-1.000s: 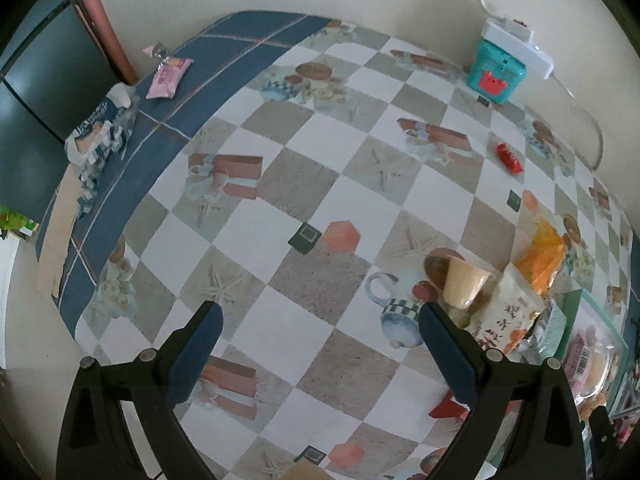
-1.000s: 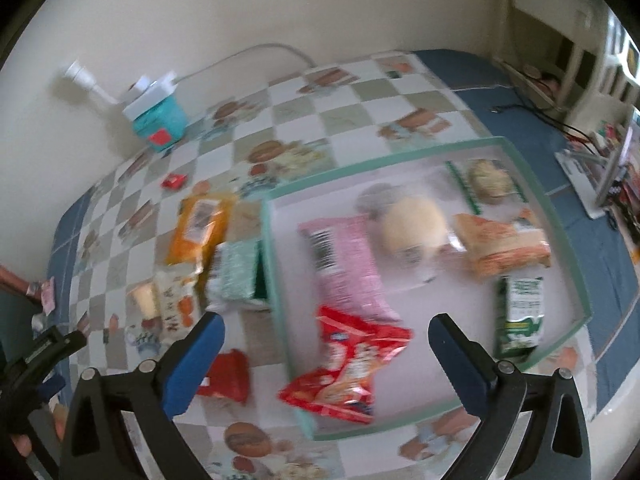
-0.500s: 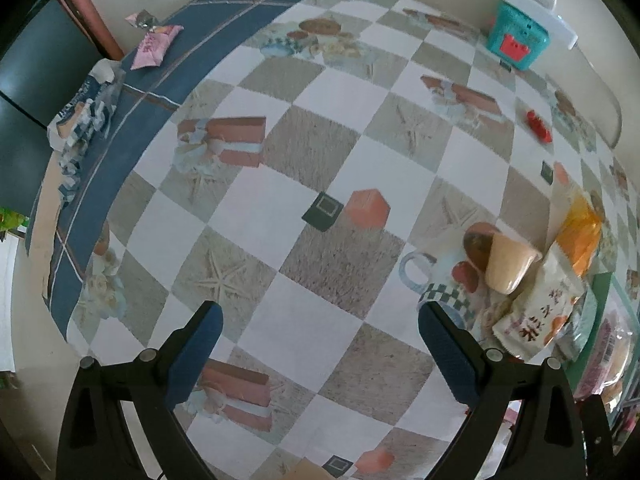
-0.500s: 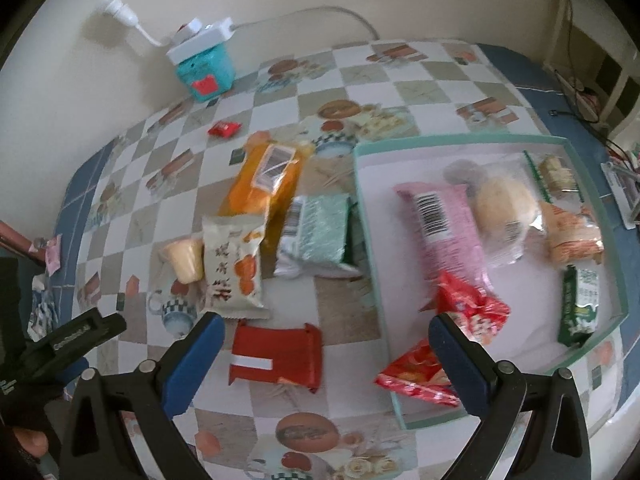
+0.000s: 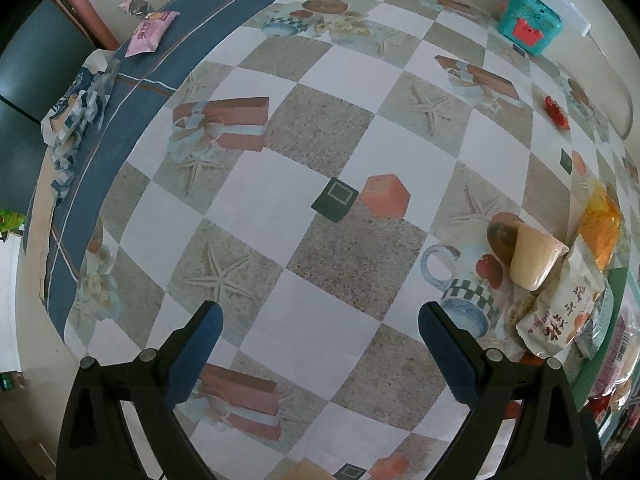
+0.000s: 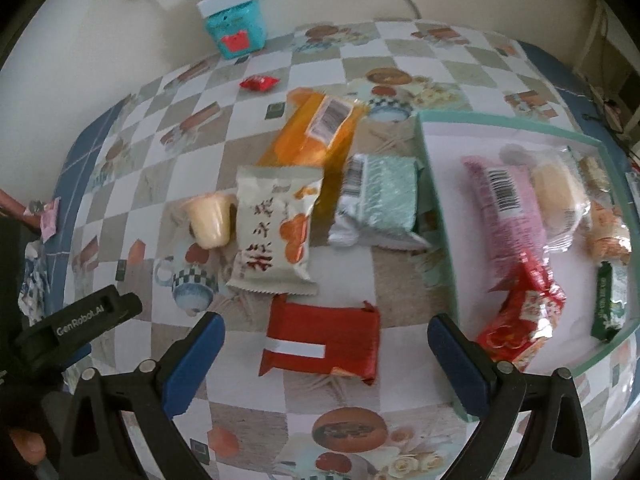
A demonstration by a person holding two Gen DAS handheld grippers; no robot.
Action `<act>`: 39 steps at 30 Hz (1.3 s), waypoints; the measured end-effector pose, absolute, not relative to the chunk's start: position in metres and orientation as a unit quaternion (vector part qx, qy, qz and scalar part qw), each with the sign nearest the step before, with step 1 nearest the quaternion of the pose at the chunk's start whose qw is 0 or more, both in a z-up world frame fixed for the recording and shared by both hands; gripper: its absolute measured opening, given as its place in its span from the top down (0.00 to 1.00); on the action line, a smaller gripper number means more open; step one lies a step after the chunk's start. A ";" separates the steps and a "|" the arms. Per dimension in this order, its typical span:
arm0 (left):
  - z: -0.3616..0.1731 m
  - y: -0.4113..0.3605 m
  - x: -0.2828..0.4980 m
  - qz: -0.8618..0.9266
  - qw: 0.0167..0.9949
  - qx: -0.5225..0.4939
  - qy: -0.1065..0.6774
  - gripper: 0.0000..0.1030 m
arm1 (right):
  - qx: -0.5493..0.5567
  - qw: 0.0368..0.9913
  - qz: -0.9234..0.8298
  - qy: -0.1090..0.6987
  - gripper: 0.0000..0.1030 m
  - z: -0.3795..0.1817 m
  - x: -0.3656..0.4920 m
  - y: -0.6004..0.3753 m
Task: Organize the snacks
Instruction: 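Grasp the red rectangular pack with the right tool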
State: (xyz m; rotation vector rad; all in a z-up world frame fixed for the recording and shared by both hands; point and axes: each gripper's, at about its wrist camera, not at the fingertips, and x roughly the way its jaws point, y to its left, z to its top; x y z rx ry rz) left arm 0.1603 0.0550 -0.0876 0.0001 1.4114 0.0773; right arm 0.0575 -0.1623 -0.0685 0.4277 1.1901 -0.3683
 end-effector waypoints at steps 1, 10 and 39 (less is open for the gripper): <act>-0.089 0.056 0.162 0.036 0.760 0.000 0.649 0.05 | 0.197 0.790 -0.171 0.555 0.01 -0.070 0.059 -0.161; -0.095 0.063 0.164 0.035 0.760 0.002 0.648 0.05 | 0.189 0.780 -0.166 0.574 0.13 -0.081 0.062 -0.153; -0.104 0.026 0.163 0.035 0.760 0.036 0.648 0.05 | 0.145 0.772 -0.164 0.597 0.34 -0.109 0.069 -0.138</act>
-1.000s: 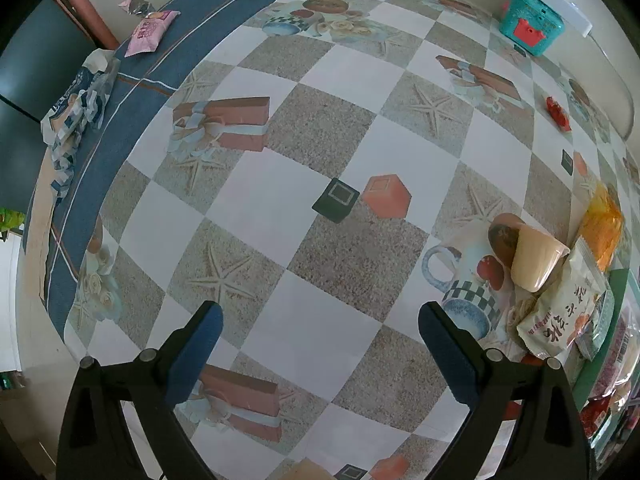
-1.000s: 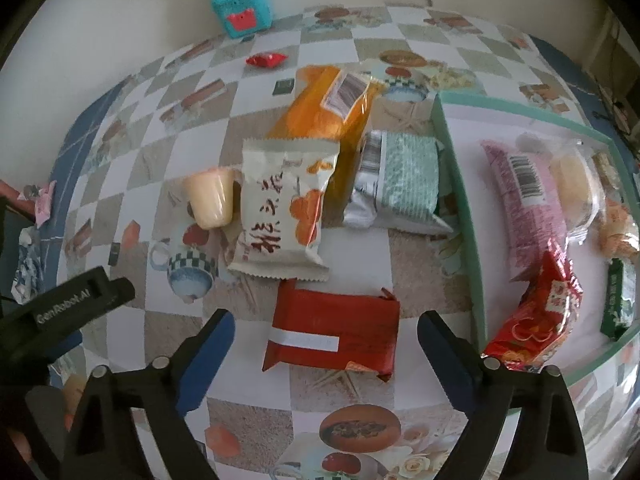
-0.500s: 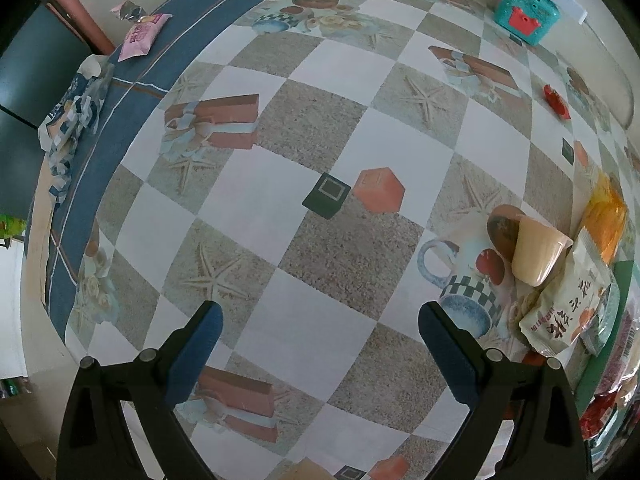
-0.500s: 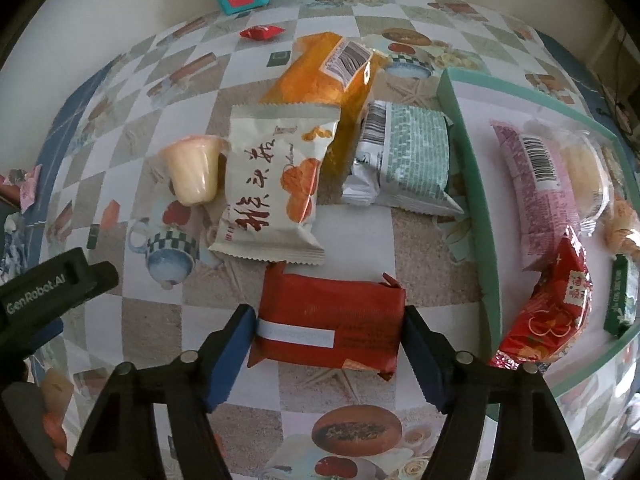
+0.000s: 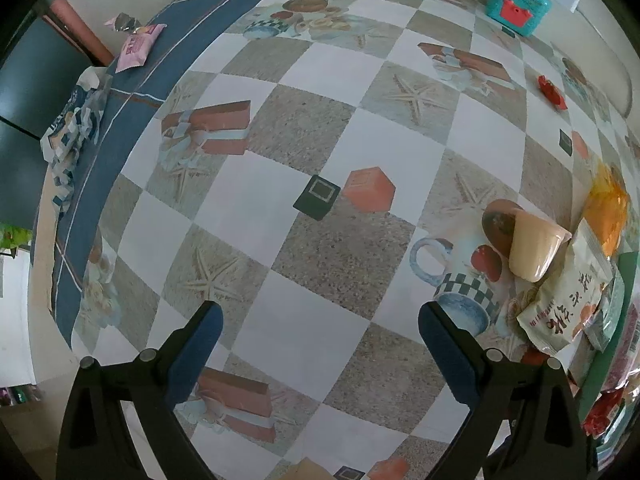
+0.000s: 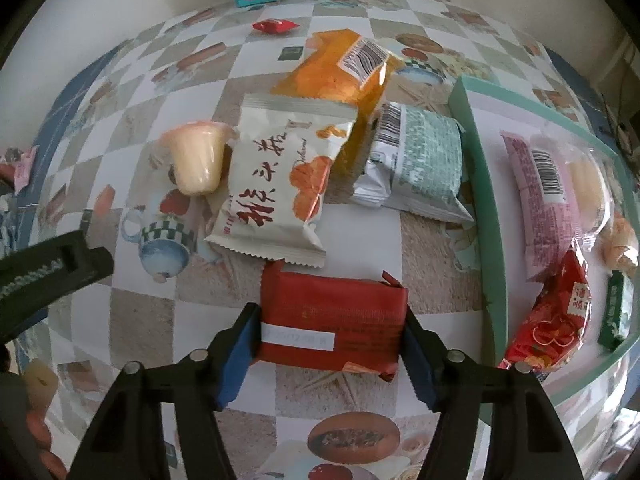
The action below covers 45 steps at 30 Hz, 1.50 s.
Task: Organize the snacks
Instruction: 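Grasp the red rectangular pack with the right tool, then lift the red pack with the right tool while the left tool grasps the orange jelly cup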
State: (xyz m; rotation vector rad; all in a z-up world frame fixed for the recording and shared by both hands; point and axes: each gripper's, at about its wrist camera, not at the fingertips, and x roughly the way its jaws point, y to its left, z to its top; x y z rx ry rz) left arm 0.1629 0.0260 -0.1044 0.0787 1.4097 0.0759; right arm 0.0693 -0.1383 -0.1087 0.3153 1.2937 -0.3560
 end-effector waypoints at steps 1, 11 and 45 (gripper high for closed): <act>-0.104 0.025 0.163 0.035 0.761 0.038 0.647 0.05 | 0.144 0.772 -0.163 0.597 0.35 -0.108 0.070 -0.137; -0.094 0.018 0.161 0.038 0.768 0.037 0.638 0.05 | 0.159 0.783 -0.158 0.580 0.36 -0.090 0.068 -0.154; -0.058 -0.069 0.175 -0.070 0.813 0.028 0.578 0.06 | 0.268 0.804 -0.236 0.475 0.36 -0.018 0.024 -0.282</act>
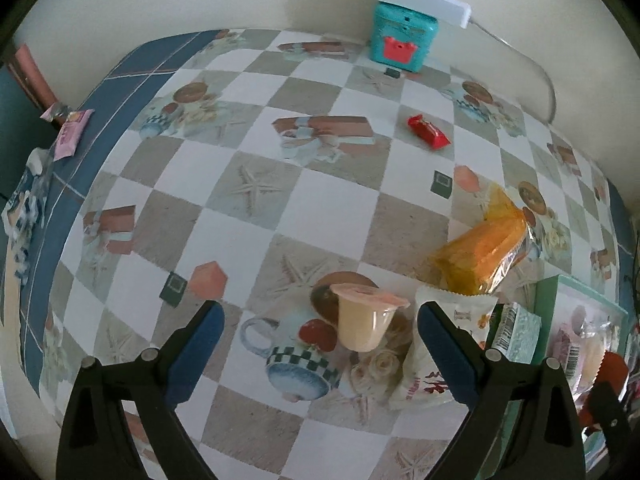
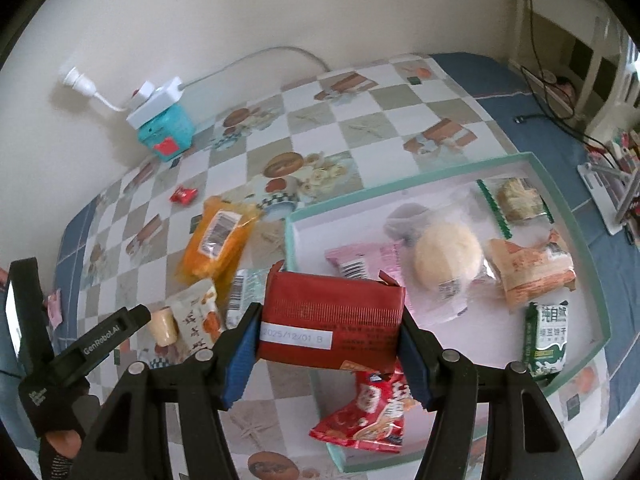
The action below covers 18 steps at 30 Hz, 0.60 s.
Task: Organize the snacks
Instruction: 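Lift the red pack with the right tool while the left tool grasps the orange jelly cup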
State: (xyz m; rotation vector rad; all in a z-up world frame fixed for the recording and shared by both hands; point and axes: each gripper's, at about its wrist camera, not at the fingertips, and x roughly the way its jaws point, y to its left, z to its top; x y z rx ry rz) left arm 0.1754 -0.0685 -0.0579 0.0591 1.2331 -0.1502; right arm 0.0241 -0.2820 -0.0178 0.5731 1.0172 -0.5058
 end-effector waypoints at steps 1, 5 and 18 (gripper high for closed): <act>-0.059 -0.070 0.175 -0.071 0.813 0.029 0.578 0.07 | 0.269 0.804 -0.237 0.475 0.36 -0.018 0.023 -0.283; -0.062 -0.077 0.174 -0.073 0.815 0.037 0.574 0.23 | 0.270 0.804 -0.237 0.474 0.36 -0.018 0.022 -0.283; -0.079 -0.095 0.182 -0.078 0.812 0.050 0.576 0.33 | 0.266 0.801 -0.239 0.481 0.36 -0.022 0.023 -0.285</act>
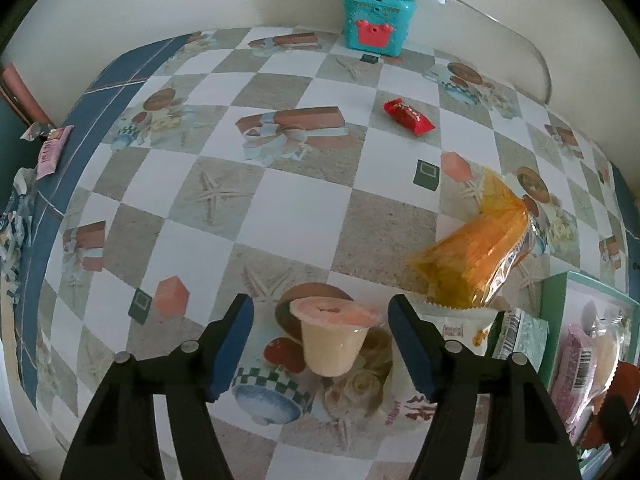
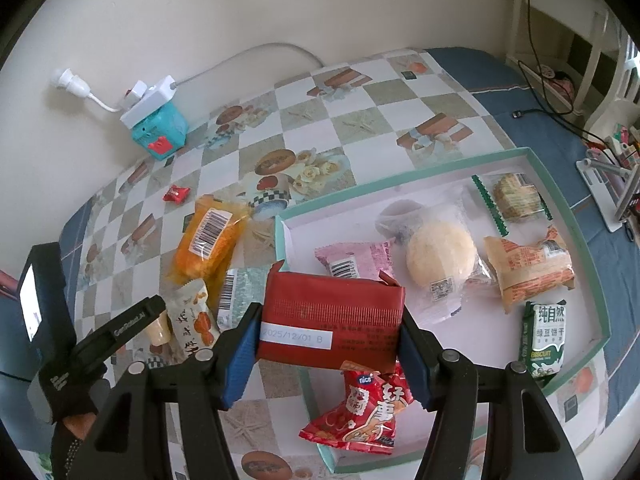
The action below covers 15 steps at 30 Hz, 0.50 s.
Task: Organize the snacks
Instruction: 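Lift the red pack with the right tool while the left tool grasps the orange jelly cup, then carry the red pack and jelly cup over the tray and open both tools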
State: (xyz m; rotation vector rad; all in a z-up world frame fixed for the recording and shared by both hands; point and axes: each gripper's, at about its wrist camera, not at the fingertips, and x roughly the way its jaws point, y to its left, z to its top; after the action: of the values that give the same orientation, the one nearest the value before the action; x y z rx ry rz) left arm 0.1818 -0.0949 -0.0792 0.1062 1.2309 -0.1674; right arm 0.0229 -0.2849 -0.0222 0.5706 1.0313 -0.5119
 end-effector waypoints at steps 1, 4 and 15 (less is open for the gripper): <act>-0.081 -0.096 0.182 -0.079 0.812 0.050 0.577 0.35 | 0.266 0.800 -0.239 0.481 0.36 -0.022 0.023 -0.286; -0.086 -0.100 0.183 -0.079 0.809 0.052 0.579 0.41 | 0.267 0.800 -0.241 0.481 0.36 -0.023 0.022 -0.287; -0.075 -0.095 0.183 -0.071 0.806 0.056 0.586 0.53 | 0.275 0.800 -0.241 0.475 0.36 -0.019 0.019 -0.290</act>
State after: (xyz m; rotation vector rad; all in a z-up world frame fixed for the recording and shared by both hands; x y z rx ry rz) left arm 0.1831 -0.0945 -0.0746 0.1192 1.2534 -0.1518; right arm 0.0188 -0.2904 -0.0191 0.5890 1.0187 -0.5176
